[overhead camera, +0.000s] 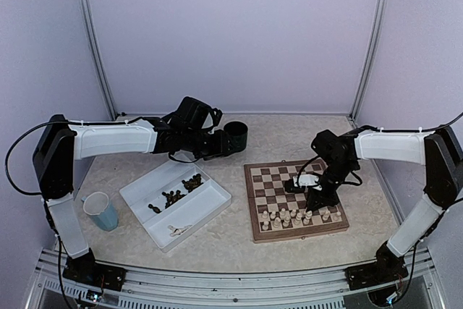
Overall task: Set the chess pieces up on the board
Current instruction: Place the pawn at e2.
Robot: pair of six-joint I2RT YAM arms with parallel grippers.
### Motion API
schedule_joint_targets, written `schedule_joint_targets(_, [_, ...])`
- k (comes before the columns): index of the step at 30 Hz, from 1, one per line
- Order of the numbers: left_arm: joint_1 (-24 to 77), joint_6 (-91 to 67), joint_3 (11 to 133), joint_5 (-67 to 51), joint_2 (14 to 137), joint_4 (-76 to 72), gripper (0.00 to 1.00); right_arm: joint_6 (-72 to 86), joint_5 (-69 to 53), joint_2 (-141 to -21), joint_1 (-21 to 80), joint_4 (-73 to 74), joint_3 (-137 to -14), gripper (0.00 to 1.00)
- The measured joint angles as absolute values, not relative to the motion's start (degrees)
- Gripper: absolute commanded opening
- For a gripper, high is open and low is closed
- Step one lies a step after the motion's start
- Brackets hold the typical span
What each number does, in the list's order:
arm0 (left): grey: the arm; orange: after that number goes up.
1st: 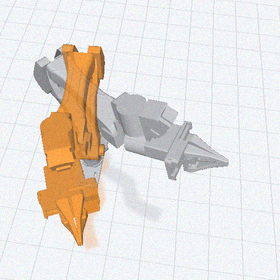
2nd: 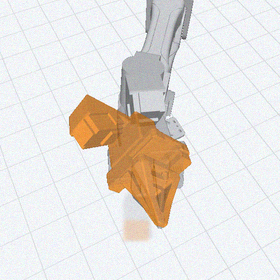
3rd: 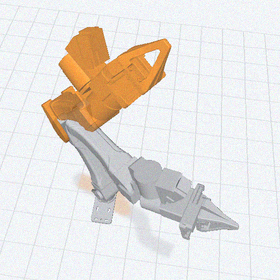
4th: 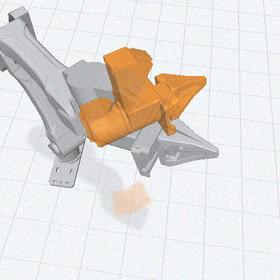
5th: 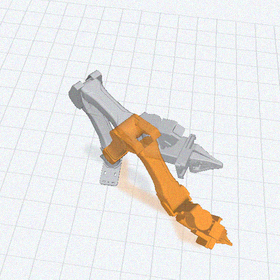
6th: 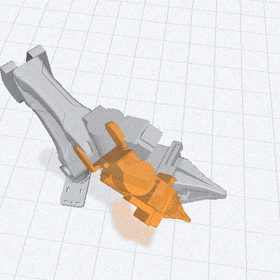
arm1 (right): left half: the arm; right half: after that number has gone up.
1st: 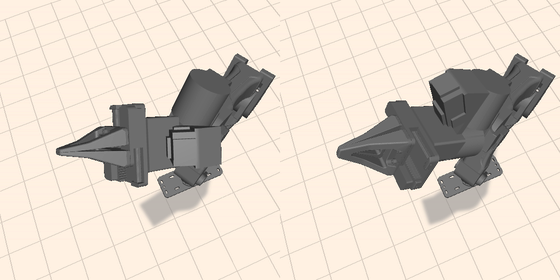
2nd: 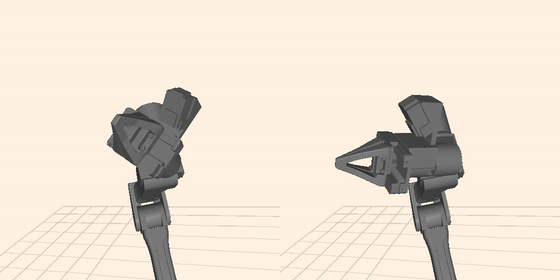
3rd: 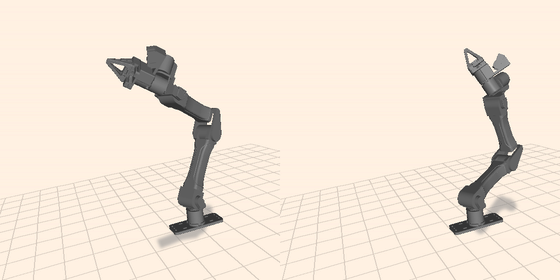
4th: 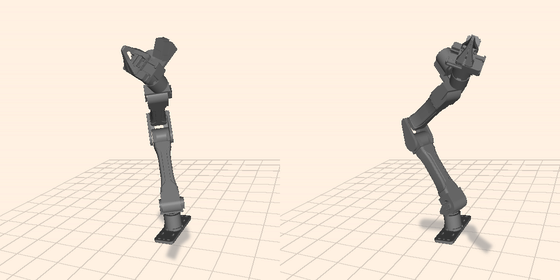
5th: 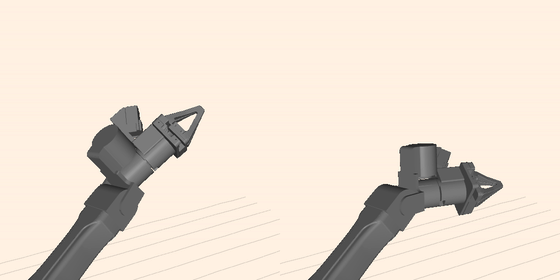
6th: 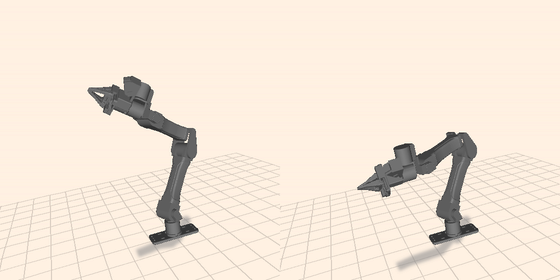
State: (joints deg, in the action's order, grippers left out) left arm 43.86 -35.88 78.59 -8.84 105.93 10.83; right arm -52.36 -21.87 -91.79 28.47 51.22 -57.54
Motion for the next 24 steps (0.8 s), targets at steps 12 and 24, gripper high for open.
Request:
schedule_joint_targets(12, [43.83,-35.81,78.59,-9.02,105.93,10.85,0.44,-50.87,-22.24,-92.03,29.32,50.3,-57.78,0.32])
schedule_joint_targets(24, [45.74,-32.71,73.58,-3.84,101.93,22.57,0.44,-51.68,-23.79,-91.48,27.81,53.98,-66.39,0.38])
